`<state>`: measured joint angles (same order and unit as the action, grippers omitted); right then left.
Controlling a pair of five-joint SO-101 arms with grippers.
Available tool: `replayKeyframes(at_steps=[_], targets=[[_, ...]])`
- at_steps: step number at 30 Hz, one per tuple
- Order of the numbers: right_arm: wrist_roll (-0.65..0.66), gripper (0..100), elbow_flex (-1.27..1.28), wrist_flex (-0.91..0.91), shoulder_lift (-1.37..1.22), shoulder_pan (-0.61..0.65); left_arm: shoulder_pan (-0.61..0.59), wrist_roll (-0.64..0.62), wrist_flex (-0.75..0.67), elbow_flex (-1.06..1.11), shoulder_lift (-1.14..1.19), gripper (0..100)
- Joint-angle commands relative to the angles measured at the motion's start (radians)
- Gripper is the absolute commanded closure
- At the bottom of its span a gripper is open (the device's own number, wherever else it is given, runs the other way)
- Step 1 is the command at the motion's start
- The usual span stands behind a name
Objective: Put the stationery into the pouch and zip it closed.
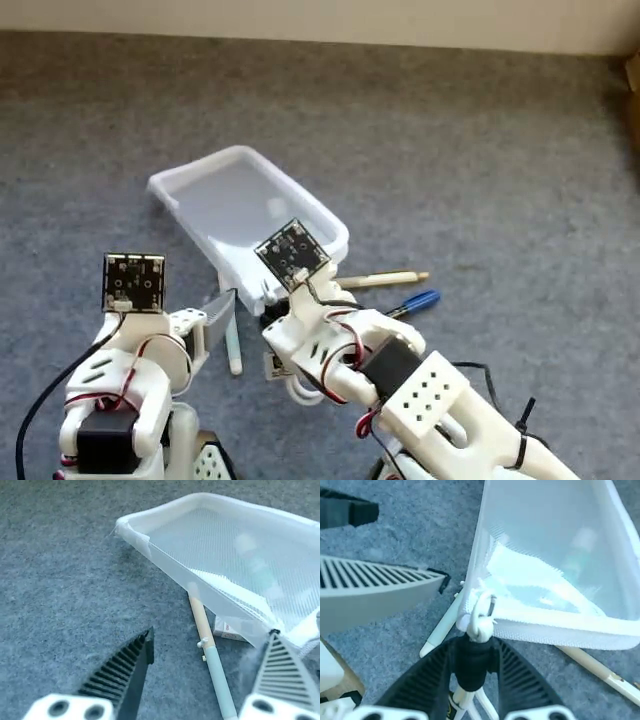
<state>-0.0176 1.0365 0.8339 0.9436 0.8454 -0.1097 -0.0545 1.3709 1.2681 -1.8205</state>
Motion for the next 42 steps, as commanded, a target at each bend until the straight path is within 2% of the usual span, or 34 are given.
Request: replayKeyframes(at_steps=[1,5,14,22,42], targets=[[0.008,99.3,-0.036,-0.058,0.033,-0.015,0.064,-0.011,0.005,-0.056,-0.013,68],[0.009,99.3,-0.038,-0.058,0.033,-0.010,0.134,-0.011,-0.002,-0.021,-0.013,68],[0.006,99.3,-0.038,-0.054,0.039,-0.008,0.137,-0.006,-0.012,0.070,-0.013,68],[0.008,99.3,-0.030,-0.051,0.039,0.022,0.025,-0.009,-0.149,0.166,-0.013,68],[0.046,99.3,-0.027,-0.002,0.031,0.051,0.028,-0.017,-0.144,0.125,-0.013,68]])
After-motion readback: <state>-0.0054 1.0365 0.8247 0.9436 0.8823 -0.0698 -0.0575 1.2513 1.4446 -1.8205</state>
